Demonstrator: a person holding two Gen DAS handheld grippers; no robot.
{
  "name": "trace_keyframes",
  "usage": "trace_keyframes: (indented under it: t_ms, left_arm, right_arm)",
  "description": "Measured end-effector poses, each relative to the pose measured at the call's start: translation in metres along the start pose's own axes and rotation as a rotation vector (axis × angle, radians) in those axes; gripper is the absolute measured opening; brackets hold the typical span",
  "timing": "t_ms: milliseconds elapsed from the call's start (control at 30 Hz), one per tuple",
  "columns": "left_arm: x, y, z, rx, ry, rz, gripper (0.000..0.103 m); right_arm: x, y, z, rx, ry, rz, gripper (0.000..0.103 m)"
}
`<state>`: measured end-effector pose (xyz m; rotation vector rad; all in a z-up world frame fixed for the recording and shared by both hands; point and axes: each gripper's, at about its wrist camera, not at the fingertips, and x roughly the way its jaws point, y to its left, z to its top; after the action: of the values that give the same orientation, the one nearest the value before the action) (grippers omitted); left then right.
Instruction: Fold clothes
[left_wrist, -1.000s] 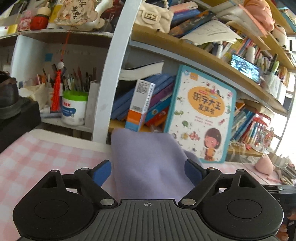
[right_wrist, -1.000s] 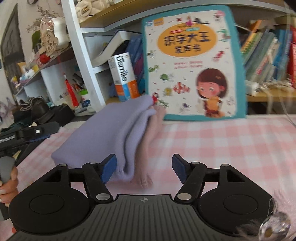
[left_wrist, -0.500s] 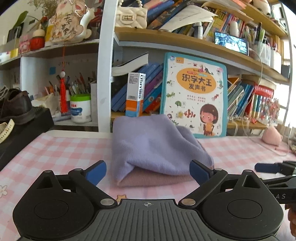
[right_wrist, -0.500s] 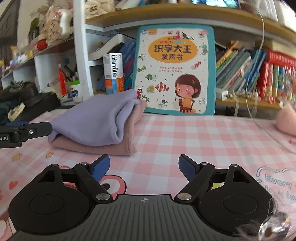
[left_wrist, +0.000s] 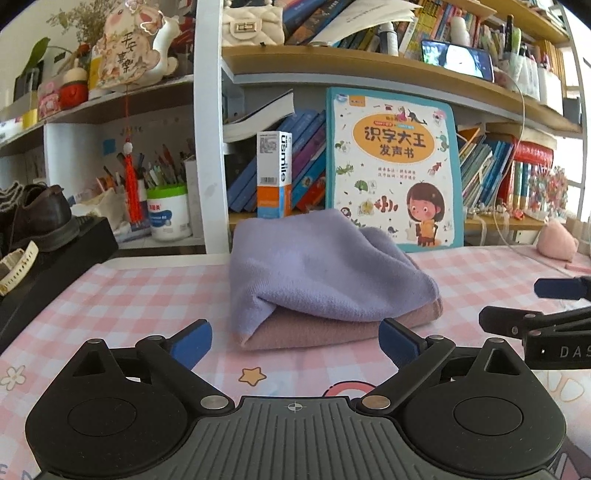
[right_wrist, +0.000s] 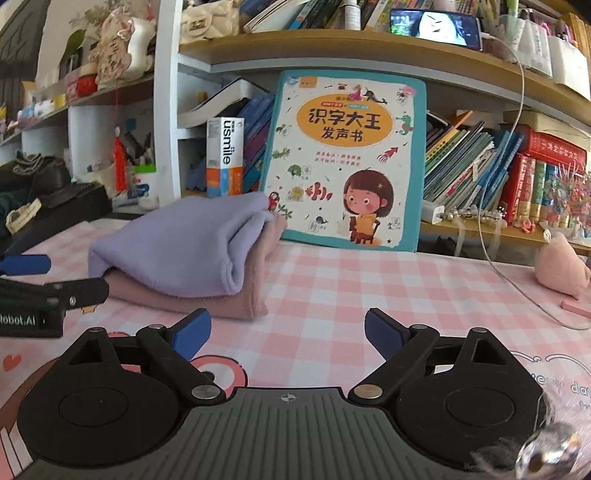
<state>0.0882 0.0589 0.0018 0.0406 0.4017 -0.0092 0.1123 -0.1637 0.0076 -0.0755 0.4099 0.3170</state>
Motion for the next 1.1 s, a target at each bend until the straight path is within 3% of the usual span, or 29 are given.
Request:
trace_keyframes:
  t_ms: [433, 1100]
  left_arm:
    - [0.0034, -0.0014, 0.0001, 0.018, 0.022, 0.005, 0.103]
    - [0.0031, -0.004, -0.0002, 0.034, 0.024, 0.009, 0.103]
  right_arm:
    - [0.0053, 0.0004, -0.0004, -0.001, 0.031, -0.026, 0.099]
    - [0.0062, 0.0014, -0.0001, -0.007, 0.038, -0.033, 0.1]
